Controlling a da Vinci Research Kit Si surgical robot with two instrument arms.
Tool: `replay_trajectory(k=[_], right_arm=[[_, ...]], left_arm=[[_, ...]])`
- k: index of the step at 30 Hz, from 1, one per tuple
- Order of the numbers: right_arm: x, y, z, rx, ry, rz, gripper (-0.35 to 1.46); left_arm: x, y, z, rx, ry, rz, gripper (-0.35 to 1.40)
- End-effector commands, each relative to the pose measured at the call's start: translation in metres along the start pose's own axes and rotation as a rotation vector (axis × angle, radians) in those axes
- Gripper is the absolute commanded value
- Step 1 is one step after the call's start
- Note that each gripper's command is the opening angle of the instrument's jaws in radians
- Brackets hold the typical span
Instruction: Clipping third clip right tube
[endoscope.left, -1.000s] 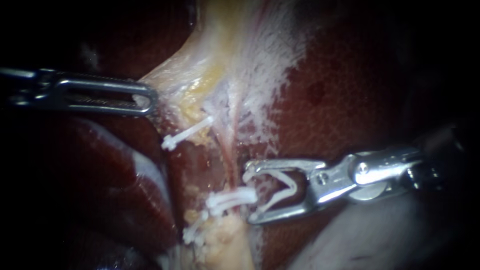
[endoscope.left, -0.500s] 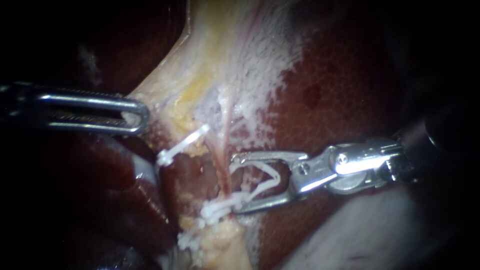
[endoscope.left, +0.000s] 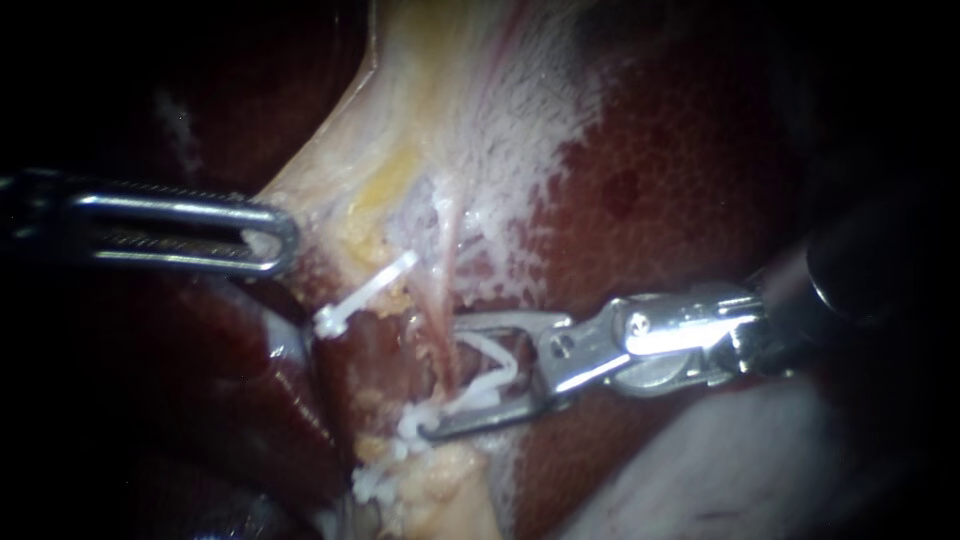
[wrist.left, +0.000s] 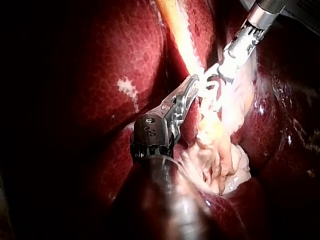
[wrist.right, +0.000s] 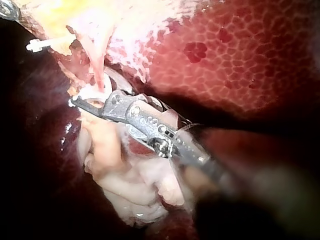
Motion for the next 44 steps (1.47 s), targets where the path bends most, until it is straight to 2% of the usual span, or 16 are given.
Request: replay_trajectory(k=[1,10,11,16,22,44], right_arm=[[0.0001,0.0000,0.0000,-0.001,0.000,0.004,0.53],[0.0004,0.0001,-0.0002,-0.002,0.001,0.030,0.44],[0.0005,0.0001,-0.0003,-0.002,0.001,0.043,0.39],[0.0008,0.0004,-0.0009,0.000,0.002,0.123,-0.14],[-0.0003,0.0006,-0.0010,0.000,0.000,0.146,-0.34],[-0.0006,0.0005,-0.0010,0.001,-0.001,0.144,-0.35]], left_arm=[[0.0000,0.0000,0.0000,0.000,0.001,-0.001,-0.35],[0.0000,-0.0001,0.0000,0.000,0.001,-0.001,-0.35],[0.0000,-0.0001,0.0000,0.000,0.001,-0.001,-0.35],[0.0000,-0.0001,0.0000,0.000,0.001,-0.001,-0.35],[0.0000,-0.0001,0.0000,0.000,0.001,-0.001,-0.35],[0.0000,0.0000,0.0002,0.000,0.001,0.000,-0.35]])
